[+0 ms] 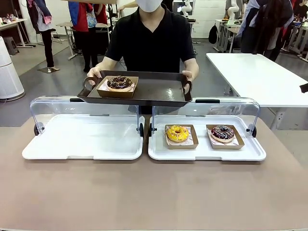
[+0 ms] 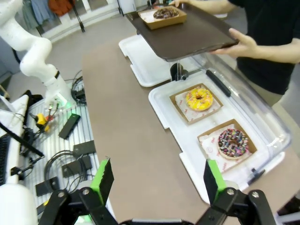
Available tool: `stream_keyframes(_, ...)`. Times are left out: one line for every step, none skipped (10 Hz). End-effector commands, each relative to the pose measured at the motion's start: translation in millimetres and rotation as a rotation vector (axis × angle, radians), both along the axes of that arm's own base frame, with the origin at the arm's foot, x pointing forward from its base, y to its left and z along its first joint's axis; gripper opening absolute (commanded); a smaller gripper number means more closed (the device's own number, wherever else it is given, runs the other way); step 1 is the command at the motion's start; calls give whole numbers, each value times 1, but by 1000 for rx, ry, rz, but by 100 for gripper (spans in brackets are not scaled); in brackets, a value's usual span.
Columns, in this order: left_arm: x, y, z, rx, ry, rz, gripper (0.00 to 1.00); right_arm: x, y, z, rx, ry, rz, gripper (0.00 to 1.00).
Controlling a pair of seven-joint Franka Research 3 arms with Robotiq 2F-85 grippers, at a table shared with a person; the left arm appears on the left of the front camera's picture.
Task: Provide the desired donut to the person.
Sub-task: Place the picked Paper togo box onto the Handle tray extended by the person.
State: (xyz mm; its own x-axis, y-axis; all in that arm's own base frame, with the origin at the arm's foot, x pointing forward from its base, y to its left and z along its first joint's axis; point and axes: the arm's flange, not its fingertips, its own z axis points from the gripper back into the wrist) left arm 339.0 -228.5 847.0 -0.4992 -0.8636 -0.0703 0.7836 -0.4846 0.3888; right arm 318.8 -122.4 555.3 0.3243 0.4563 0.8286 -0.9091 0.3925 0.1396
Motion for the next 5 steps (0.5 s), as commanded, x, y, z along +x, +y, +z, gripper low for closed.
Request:
stream_keyframes(25, -62, 17, 49, 78, 19, 1, 1, 0, 0, 19, -11, 7, 100)
stream_keyframes(39, -96, 4, 61, 97, 47, 1, 1, 0, 0, 19, -11, 7, 100)
stream_keyframes(53, -127, -10, 70, 126, 69, 1, 1, 0, 0, 19, -11, 7, 100)
stream_keyframes(61, -157, -30, 77, 164, 98, 1, 1, 0, 0, 19, -11, 7, 100)
stream_keyframes(64, -179, -49, 90, 199, 108, 1, 1, 0, 0, 19, -11, 7, 100)
